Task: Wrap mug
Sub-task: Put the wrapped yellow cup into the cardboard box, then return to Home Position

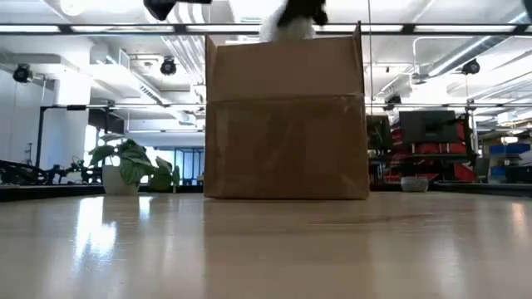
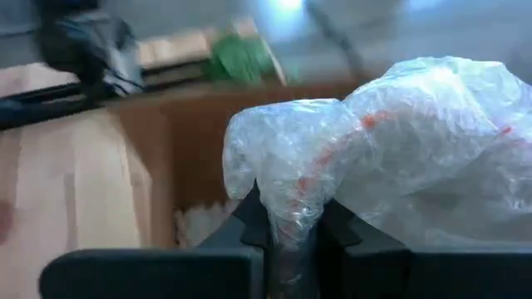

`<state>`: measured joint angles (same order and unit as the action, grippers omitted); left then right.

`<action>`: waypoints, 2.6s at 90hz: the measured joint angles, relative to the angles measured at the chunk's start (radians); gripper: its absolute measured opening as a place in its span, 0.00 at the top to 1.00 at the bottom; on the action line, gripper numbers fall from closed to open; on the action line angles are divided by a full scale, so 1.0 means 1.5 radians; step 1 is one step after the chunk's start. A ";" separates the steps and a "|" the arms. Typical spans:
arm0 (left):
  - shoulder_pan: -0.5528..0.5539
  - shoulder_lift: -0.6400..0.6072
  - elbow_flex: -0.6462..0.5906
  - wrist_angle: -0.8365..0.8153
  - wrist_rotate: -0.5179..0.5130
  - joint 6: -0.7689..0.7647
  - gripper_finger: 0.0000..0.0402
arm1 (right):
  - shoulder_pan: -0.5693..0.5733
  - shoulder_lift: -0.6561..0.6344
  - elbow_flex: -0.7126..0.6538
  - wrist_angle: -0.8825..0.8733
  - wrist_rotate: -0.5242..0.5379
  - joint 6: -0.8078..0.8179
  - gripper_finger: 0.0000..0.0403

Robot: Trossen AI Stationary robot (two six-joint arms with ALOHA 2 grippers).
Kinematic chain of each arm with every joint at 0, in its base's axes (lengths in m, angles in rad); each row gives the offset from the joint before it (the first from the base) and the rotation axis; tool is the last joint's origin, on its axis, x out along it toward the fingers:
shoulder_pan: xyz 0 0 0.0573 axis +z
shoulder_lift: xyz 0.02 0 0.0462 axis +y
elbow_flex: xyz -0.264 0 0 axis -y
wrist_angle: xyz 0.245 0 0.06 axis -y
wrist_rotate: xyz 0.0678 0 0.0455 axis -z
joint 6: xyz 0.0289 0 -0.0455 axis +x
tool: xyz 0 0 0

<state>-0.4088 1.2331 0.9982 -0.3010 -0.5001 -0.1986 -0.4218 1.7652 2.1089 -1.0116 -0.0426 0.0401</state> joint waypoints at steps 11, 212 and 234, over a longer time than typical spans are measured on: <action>0.000 0.031 0.000 -0.010 0.000 0.000 0.95 | -0.034 0.040 0.019 -0.066 -0.020 0.047 0.94; 0.011 -0.363 -0.252 -0.059 0.011 -0.089 1.00 | 0.179 -0.632 -0.809 0.372 -0.077 0.097 0.88; 0.011 -0.432 -0.337 0.096 0.067 -0.047 1.00 | 0.226 -0.703 -0.997 0.565 -0.077 0.125 0.99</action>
<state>-0.3923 0.5854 0.4927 -0.1571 -0.4000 -0.2686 -0.0827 0.7112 0.6140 -0.1635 -0.1574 0.2276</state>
